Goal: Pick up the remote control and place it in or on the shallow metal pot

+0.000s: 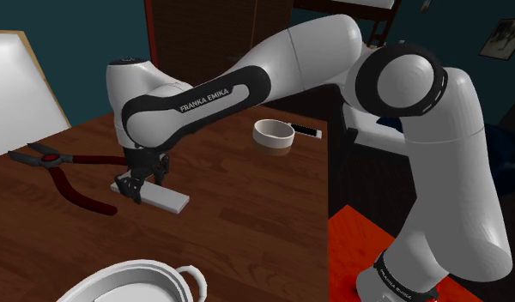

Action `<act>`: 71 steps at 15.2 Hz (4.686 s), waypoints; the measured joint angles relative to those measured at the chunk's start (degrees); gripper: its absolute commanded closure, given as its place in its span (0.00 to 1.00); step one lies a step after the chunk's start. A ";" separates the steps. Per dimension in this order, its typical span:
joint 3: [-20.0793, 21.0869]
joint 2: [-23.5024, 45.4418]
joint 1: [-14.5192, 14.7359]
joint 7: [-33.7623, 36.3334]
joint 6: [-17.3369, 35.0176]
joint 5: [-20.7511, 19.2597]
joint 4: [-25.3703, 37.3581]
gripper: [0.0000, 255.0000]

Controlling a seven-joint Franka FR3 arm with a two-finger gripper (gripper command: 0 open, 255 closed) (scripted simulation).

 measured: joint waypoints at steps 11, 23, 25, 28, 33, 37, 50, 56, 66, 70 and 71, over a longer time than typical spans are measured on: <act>0.83 -2.87 -0.11 -0.60 -6.34 1.30 3.61 1.00; 1.54 -5.34 0.19 -0.92 -13.68 2.38 8.67 1.00; 2.07 -6.76 0.83 0.44 -13.17 2.67 6.75 1.00; 3.28 -10.07 2.06 3.42 -11.40 3.41 1.72 1.00; 5.33 -14.32 4.63 8.60 -9.20 4.41 -4.57 1.00; 6.99 -16.70 6.99 12.85 -8.12 4.98 -7.97 1.00; 11.37 -18.80 14.84 25.85 -4.97 4.57 -13.40 1.00; 11.04 -17.39 15.23 26.76 -1.32 3.38 -15.47 1.00; 10.81 -17.05 15.10 27.18 3.28 2.55 -17.76 1.00; 10.68 -16.63 15.03 27.03 2.90 2.45 -17.83 0.00; 10.64 -16.47 15.09 27.14 2.88 2.39 -17.85 0.00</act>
